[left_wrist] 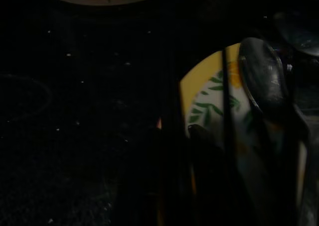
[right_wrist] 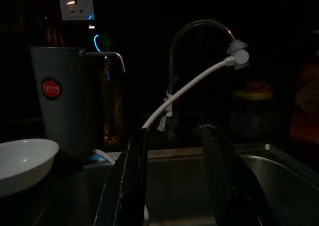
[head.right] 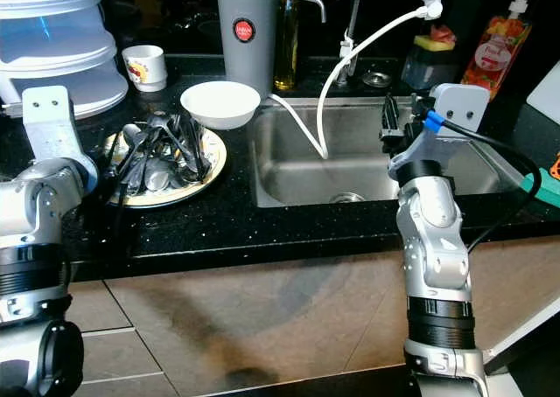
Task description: Kitchen organization
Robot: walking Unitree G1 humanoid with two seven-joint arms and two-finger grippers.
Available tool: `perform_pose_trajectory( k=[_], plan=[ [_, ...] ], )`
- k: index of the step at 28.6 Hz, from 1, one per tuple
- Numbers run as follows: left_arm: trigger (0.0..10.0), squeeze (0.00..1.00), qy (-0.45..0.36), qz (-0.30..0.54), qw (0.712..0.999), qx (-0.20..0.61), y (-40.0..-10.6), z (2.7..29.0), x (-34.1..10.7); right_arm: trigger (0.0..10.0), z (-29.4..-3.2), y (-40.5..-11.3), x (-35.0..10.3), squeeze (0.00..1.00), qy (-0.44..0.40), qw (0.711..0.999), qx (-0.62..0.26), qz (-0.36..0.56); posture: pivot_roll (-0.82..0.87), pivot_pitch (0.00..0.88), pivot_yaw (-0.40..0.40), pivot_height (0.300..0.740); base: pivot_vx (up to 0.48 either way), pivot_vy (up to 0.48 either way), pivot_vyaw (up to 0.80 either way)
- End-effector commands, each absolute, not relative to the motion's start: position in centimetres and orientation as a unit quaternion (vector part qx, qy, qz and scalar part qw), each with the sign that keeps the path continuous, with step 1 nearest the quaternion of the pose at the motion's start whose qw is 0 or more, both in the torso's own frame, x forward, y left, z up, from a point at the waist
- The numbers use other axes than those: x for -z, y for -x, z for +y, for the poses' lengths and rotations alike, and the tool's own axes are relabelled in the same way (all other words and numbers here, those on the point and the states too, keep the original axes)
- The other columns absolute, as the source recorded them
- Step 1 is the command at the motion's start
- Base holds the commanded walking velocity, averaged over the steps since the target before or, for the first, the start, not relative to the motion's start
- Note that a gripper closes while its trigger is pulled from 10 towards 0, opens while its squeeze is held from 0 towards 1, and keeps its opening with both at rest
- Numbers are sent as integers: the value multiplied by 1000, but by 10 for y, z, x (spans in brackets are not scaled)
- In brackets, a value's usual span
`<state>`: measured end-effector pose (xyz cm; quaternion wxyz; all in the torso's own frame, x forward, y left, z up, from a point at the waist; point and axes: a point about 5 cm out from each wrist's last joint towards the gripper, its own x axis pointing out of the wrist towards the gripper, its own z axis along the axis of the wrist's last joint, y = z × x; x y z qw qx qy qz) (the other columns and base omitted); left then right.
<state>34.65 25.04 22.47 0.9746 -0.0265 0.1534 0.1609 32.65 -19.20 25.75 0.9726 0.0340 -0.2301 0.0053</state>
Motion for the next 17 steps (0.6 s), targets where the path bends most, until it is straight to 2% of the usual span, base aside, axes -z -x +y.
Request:
perform_pose_trajectory(
  k=[1, 14, 16, 17],
  plan=[
    [0, 0, 32, 203, 965, -164, -345, 251, -202, 10000, -191, -326, -256, 0, -33, 973, -7, -228, 66, 0, -41, 740, 0, 0, 0],
    [0, 0, 30, 188, 966, -176, -351, 250, -198, 10000, -194, -325, -257, 0, -31, 973, -3, -229, 50, 0, -42, 740, 0, 0, 0],
    [4745, 0, 47, 153, 970, -182, -353, 250, -209, 10000, -195, -325, -257, 0, -30, 973, -3, -229, 49, 0, -44, 740, 0, 0, 0],
    [10000, 0, 52, 132, 972, -185, -354, 250, -215, 10000, -195, -325, -257, 0, -30, 973, -2, -229, 49, 0, -44, 740, 0, 0, 0]
  ],
)
